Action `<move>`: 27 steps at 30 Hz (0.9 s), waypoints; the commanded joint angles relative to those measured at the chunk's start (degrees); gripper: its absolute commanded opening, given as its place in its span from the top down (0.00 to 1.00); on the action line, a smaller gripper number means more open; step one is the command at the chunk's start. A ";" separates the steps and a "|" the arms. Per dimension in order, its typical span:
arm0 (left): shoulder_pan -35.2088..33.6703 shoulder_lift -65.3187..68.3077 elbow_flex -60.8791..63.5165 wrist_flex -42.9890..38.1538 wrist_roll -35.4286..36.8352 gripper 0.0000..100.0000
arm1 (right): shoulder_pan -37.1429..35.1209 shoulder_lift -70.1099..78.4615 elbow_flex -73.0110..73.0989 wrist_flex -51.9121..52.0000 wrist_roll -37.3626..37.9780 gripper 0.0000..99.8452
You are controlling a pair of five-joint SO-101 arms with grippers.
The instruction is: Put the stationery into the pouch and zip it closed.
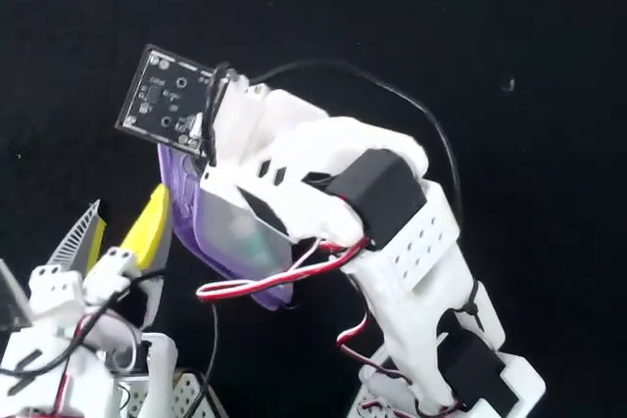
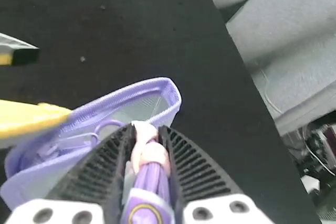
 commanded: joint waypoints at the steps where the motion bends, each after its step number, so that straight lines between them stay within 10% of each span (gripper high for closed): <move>1: 6.02 0.26 -10.59 4.22 -0.44 0.73 | 1.49 -1.89 -0.22 -1.32 0.53 0.99; 9: 23.69 0.62 -13.05 6.42 -1.32 0.73 | 1.49 -1.89 -0.22 -1.23 0.53 0.99; 27: 11.03 0.35 19.21 -13.54 -7.21 0.73 | 1.49 -1.98 -0.31 -0.79 0.62 0.99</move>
